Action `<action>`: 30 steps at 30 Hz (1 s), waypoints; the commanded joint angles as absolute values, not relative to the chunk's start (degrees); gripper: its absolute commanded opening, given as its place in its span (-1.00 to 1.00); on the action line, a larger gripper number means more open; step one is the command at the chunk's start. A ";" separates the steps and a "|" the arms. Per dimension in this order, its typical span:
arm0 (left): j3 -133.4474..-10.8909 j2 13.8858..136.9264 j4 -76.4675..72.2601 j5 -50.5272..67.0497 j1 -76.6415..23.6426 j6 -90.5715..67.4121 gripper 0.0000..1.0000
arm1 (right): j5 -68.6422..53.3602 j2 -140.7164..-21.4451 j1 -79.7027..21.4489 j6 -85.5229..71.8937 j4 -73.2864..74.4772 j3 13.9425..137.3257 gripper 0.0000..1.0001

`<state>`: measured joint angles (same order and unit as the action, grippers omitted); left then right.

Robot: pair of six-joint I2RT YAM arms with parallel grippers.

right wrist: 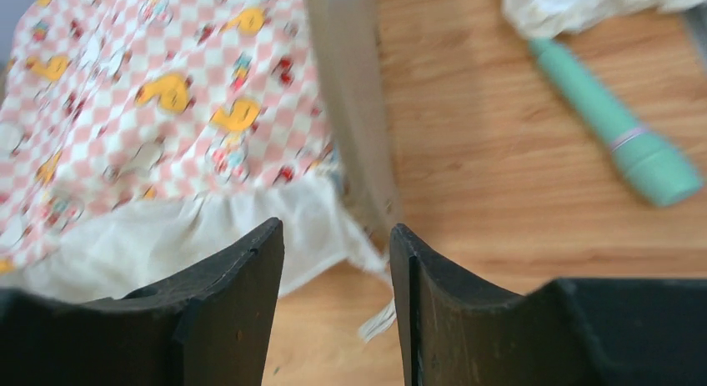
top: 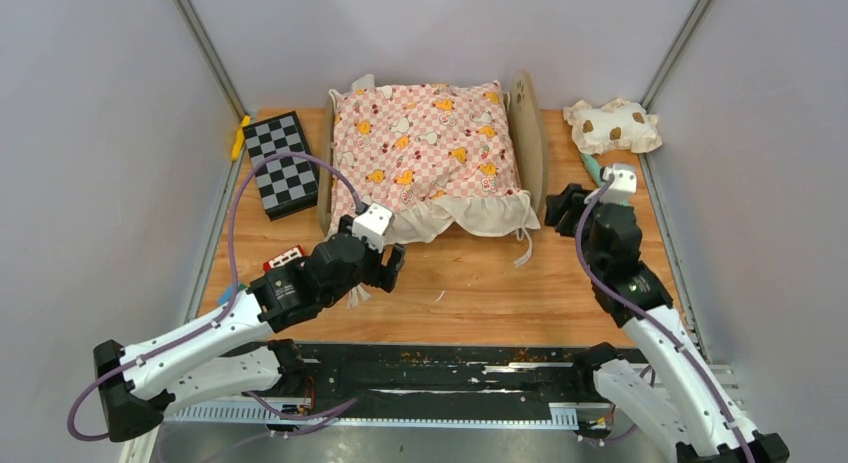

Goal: Set up the pet bed
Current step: Cross the ropes on the bed frame.

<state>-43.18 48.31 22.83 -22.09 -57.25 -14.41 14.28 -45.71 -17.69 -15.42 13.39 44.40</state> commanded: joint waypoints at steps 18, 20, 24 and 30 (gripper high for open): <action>-46.59 45.40 30.85 -25.20 -57.39 -18.37 0.77 | 33.39 -67.47 -39.04 -31.35 -1.59 31.16 0.10; -46.30 45.42 30.92 -25.17 -57.37 -18.45 0.77 | 33.23 -70.13 -38.46 -30.07 -4.15 31.86 0.06; -46.07 45.48 30.75 -24.69 -57.39 -18.41 0.77 | 34.09 -73.58 -37.64 -28.53 -7.86 32.34 0.00; -45.67 45.65 30.23 -24.23 -57.34 -18.28 0.77 | 36.64 -76.93 -37.00 -26.30 -12.80 31.42 -0.03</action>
